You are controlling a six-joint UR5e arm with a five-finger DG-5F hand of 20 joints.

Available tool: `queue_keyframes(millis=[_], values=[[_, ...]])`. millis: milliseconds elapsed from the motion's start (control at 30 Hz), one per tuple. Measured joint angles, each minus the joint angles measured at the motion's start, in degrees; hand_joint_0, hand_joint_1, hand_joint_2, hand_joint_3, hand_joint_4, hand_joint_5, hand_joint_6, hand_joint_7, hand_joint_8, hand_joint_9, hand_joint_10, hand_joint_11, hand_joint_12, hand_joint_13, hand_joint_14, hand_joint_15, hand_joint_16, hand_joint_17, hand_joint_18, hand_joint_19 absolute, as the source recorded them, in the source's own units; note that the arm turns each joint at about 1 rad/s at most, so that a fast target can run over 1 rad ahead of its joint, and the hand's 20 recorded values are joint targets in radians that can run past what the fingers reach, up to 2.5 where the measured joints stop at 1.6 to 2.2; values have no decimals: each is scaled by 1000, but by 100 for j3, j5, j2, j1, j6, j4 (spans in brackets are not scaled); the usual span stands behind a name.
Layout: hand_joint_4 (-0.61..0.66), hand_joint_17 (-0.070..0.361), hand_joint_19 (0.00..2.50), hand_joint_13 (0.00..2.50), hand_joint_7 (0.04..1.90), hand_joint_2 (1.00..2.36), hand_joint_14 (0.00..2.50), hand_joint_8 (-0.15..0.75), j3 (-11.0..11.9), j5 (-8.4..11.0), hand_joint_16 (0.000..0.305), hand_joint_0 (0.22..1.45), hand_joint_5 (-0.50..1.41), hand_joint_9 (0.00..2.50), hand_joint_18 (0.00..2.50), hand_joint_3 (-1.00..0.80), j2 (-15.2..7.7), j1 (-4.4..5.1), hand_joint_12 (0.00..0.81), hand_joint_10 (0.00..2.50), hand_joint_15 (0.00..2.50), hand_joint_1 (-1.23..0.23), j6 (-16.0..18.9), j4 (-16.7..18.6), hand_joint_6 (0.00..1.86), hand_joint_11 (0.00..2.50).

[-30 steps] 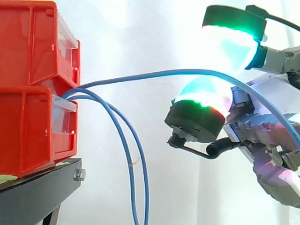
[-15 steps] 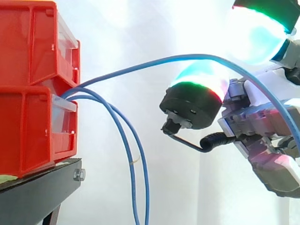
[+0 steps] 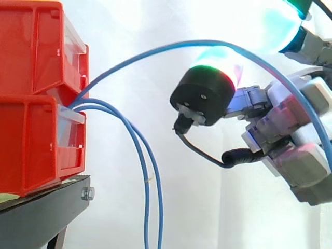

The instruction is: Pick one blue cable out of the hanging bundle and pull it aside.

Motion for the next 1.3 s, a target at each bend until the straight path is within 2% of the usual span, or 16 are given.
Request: queue_keyframes(millis=[167, 300, 467, 633, 800, 1000, 1300], values=[[-195, 116, 633, 1074, 1034, 1000, 19, 165, -142, 45, 52, 429, 73, 1416, 999, -500, -1, 1, 330, 7, 444, -738, 604, 241, 679, 156], [-204, 107, 659, 1055, 1003, 1000, 20, 152, -304, 102, 47, 482, 65, 1404, 957, -500, -1, 0, 311, 8, 465, -746, 826, 561, 697, 172], [-206, 100, 682, 1041, 981, 1001, 21, 147, -397, 126, 44, 528, 59, 1396, 925, -500, -1, 0, 299, 10, 474, -755, 906, 830, 710, 199], [-202, 97, 700, 1036, 978, 1003, 19, 147, -409, 136, 43, 550, 57, 1395, 915, -453, 0, 1, 297, 10, 475, -760, 912, 874, 713, 205], [-198, 115, 651, 1065, 1026, 1000, 17, 161, -443, 134, 51, 443, 69, 1418, 987, -500, 0, 7, 332, 8, 445, -651, 910, 875, 686, 166], [-204, 128, 613, 1092, 1056, 1000, 18, 169, -618, 117, 57, 392, 78, 1440, 1041, -500, 0, 26, 349, 6, 429, -567, 916, 938, 668, 132], [-170, 128, 621, 1099, 1062, 1000, 16, 183, -920, 118, 57, 392, 76, 1448, 1038, -500, -1, 36, 350, 7, 435, -598, 1090, 1390, 672, 147]])
